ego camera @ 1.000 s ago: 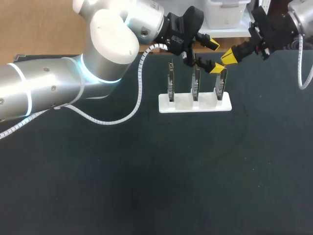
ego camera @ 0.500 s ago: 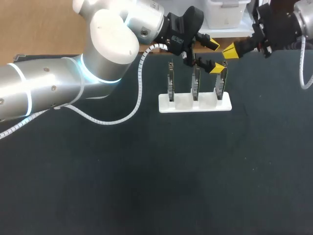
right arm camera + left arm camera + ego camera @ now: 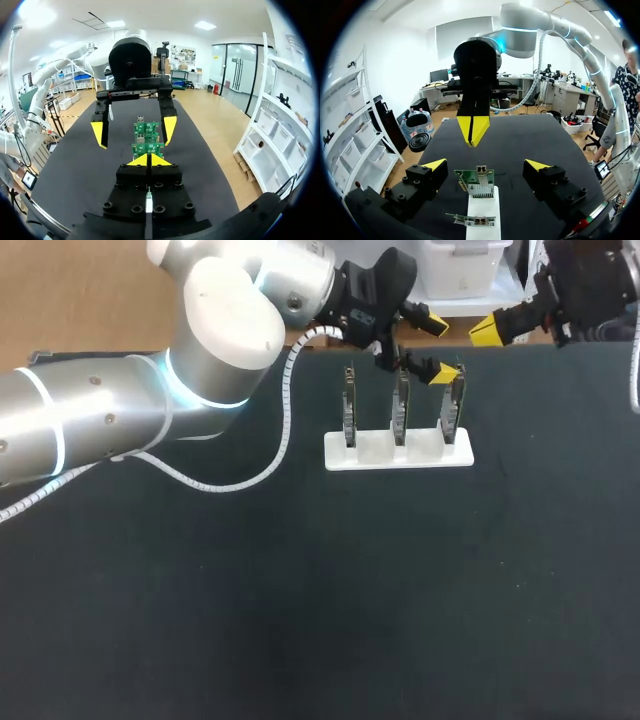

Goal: Pick up the optical module with the left hand, and insert it into the network port with the right hand.

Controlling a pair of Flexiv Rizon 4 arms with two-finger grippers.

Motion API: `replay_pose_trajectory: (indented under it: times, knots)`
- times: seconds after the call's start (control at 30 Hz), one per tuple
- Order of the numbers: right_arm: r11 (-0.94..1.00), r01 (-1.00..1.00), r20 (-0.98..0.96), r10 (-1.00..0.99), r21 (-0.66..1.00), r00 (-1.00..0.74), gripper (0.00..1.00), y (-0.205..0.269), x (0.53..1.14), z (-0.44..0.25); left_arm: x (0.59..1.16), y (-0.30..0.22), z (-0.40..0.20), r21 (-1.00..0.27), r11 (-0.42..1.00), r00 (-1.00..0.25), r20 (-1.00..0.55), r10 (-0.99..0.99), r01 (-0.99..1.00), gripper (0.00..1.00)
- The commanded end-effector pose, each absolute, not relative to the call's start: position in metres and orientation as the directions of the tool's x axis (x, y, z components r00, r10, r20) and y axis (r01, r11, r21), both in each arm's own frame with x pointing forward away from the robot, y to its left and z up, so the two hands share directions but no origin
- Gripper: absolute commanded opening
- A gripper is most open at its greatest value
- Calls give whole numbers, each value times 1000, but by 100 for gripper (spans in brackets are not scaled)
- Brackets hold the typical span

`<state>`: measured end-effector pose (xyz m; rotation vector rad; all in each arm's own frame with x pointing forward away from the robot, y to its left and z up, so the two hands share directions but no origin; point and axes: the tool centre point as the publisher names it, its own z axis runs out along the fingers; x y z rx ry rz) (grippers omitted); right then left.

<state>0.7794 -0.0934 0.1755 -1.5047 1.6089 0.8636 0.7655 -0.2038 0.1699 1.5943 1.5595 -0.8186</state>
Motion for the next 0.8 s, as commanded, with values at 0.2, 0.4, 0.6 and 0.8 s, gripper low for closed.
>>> replay_pose_trajectory:
  times: [0.2,0.4,0.6,0.8]
  knots:
    - [108,-993,-877,-481,-57,-2,0,-103,775,188,772,-182,186,152,99,76,-841,536,983,100]
    - [123,-989,-873,-487,-79,9,0,-108,775,195,779,-158,196,199,188,66,-835,546,962,100]
    - [180,-980,-875,-484,-83,-15,18,-112,777,196,783,-145,200,222,243,54,-832,551,944,100]
    - [180,-980,-875,-484,-83,-15,100,-112,777,196,783,-145,200,222,243,54,-832,551,944,100]
